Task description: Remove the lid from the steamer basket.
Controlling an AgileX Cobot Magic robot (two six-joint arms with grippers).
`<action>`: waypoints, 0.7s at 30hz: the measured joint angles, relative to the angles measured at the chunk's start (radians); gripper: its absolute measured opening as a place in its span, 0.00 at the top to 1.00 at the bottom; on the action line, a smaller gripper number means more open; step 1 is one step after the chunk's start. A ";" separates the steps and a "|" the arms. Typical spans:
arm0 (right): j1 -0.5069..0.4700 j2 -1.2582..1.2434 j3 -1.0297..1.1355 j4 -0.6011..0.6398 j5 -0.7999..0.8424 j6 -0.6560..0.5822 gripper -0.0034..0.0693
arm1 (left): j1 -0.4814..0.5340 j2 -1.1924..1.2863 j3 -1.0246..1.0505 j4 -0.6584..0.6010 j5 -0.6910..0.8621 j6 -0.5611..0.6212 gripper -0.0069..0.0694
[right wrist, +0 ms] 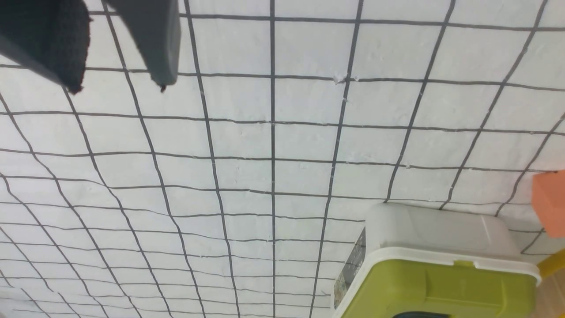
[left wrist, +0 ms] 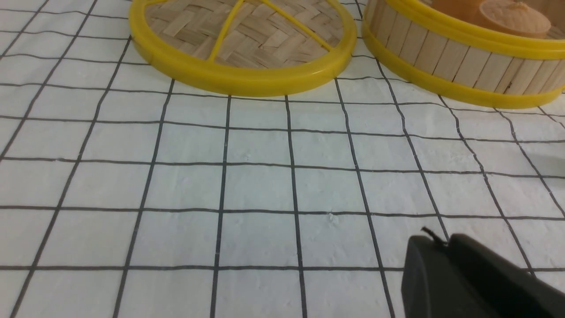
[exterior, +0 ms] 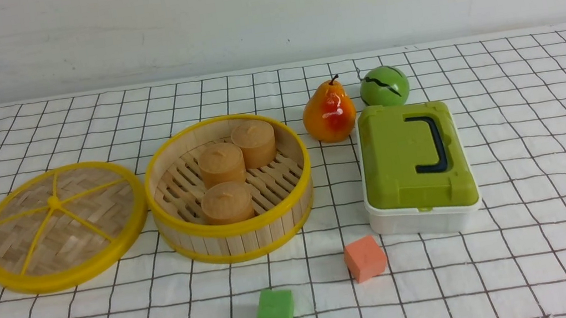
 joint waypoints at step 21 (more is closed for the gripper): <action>0.000 0.000 0.000 0.000 0.000 0.000 0.62 | 0.000 0.000 0.000 0.000 0.000 0.000 0.83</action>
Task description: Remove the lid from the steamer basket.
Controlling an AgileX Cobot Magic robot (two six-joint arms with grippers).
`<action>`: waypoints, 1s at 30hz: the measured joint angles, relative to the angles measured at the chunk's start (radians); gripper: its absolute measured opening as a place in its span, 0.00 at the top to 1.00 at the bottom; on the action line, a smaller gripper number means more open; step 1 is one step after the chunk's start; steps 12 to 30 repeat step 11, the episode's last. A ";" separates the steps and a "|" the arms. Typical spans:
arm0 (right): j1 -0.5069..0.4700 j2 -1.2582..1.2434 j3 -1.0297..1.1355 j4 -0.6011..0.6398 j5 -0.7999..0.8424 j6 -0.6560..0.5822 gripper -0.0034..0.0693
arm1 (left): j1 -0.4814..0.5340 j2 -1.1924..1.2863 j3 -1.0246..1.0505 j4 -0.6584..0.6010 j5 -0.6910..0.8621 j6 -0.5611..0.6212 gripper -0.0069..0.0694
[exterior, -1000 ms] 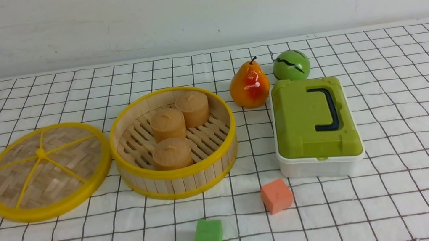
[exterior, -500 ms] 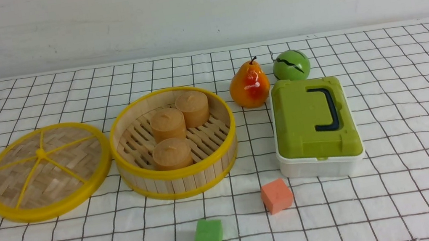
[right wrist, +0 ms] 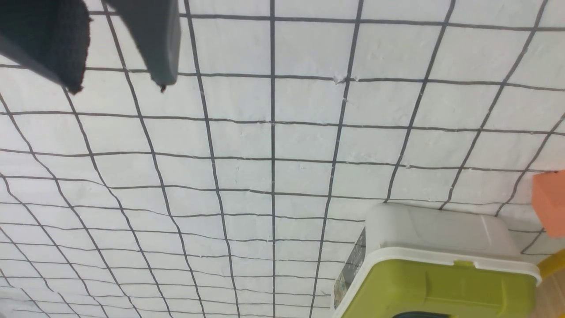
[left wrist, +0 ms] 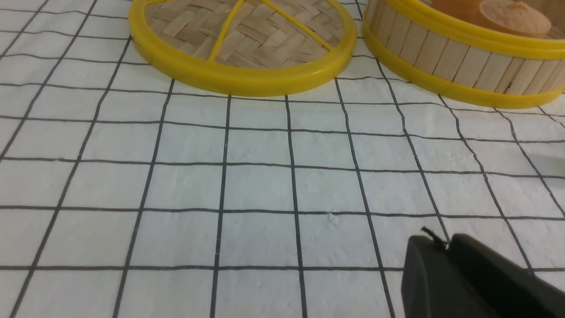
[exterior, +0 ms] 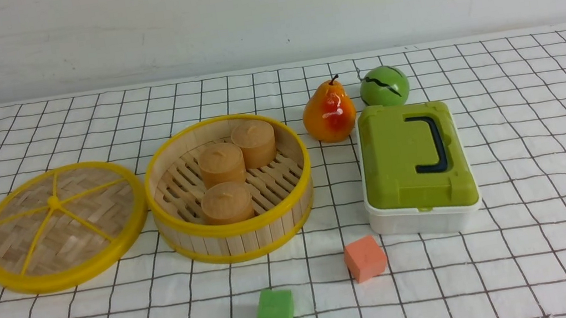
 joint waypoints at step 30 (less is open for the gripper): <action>0.000 0.000 0.000 0.000 0.000 0.000 0.62 | 0.000 0.000 0.000 0.000 0.000 0.000 0.81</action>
